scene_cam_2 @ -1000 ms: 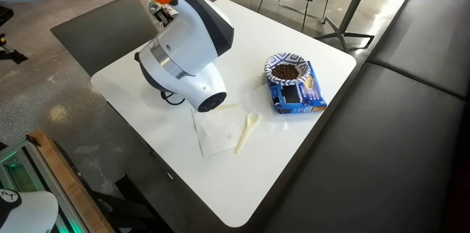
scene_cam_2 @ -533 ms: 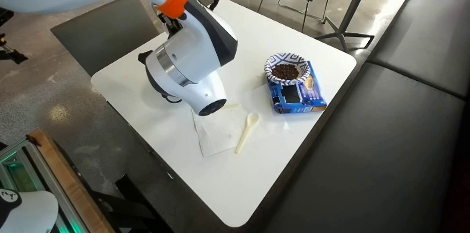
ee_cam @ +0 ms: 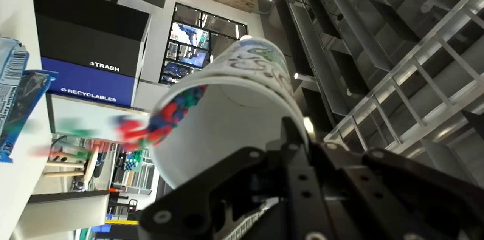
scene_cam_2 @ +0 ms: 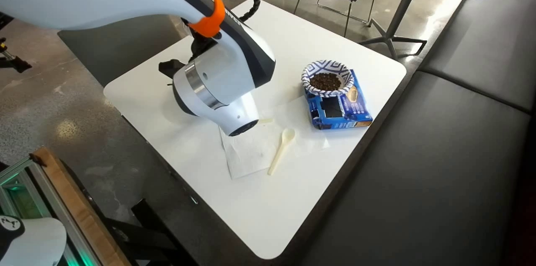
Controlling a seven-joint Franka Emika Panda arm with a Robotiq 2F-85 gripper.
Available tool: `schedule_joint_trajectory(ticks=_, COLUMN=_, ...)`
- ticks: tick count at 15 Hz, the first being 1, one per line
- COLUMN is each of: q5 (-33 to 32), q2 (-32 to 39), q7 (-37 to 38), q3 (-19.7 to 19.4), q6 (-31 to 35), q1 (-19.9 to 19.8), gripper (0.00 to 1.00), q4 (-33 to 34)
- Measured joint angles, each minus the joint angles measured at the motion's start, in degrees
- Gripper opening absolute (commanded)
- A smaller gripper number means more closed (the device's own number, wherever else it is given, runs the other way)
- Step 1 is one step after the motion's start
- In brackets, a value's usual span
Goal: Pour the cereal out of the coffee cup and into the blue bowl.
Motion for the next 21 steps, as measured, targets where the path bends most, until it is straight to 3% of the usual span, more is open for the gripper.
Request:
schedule_joint_trajectory(ticks=11, q5=1.68, q2=2.06, q7=-0.02, q3=-0.92, q6=-6.55, q1=-0.83, gripper=0.01, q4=0.10)
schedule_joint_trajectory(ticks=15, q5=-1.67, q2=-3.01, q7=-0.89, q3=-2.44, q6=0.96, q1=2.60, gripper=0.01, q4=0.47)
schedule_joint_trajectory(ticks=21, q5=-8.57, q2=-19.85, q7=4.76, q3=-0.63, q6=22.97, q1=9.80, gripper=0.01, q4=-0.59)
